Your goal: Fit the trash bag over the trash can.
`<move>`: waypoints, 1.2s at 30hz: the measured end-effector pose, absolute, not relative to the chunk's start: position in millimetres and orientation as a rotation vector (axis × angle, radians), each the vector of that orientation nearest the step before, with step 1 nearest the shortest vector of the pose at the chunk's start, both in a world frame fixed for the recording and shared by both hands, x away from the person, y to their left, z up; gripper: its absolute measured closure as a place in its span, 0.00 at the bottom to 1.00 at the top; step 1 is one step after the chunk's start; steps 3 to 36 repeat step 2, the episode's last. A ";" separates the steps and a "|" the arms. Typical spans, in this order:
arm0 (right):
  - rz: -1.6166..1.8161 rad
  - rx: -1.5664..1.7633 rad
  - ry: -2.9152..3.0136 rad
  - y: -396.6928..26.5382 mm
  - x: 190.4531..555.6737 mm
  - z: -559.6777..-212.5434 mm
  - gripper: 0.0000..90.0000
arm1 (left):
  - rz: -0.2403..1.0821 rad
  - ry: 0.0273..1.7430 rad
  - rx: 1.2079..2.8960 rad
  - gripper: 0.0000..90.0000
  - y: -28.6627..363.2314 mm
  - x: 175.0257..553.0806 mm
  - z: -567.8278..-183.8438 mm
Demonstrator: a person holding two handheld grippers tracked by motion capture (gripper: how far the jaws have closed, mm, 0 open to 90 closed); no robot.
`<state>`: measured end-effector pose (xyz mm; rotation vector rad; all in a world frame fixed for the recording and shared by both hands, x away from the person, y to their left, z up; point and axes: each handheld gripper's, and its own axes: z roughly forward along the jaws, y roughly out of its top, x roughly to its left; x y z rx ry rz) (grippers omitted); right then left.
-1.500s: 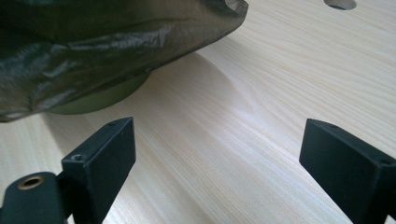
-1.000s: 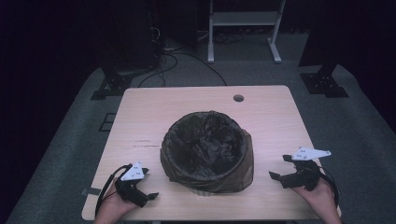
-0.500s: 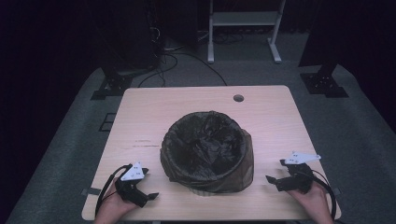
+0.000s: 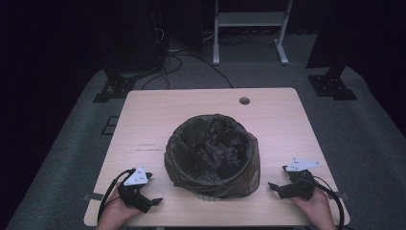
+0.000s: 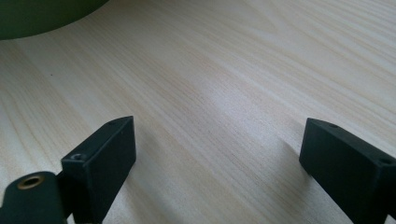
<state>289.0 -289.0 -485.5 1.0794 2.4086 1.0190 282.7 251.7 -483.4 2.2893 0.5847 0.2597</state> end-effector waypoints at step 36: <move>1.020 1.079 2.408 -289.1 288.9 -485.6 0.10 | 0.260 0.585 2.290 0.00 251.7 282.7 -483.4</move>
